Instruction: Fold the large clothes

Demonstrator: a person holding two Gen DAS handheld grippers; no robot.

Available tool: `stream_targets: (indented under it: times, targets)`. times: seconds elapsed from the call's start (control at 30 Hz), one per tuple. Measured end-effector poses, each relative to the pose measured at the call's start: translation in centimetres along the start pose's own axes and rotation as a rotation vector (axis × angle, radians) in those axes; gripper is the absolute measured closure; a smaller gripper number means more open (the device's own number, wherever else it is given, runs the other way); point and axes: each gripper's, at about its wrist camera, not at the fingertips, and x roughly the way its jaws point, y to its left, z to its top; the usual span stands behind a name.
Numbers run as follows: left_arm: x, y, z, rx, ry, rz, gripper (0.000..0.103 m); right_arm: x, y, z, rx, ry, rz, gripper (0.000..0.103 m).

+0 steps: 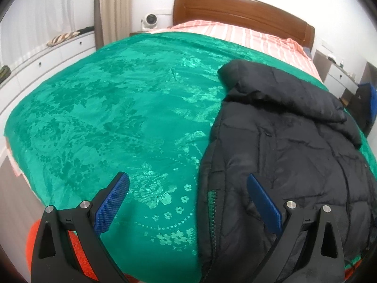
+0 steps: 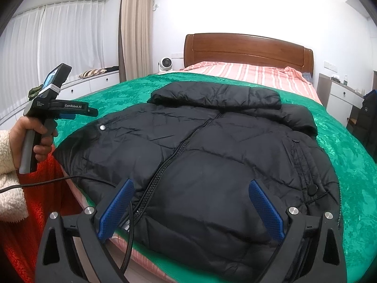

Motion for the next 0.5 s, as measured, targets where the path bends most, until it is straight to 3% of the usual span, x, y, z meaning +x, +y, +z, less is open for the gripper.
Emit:
stream_targets:
  times: [0.5]
  targets:
    - [0.33,0.14,-0.31,-0.003,0.010,0.010,0.003,0.06,0.00,-0.08,0.002,0.002,0.000,0.006]
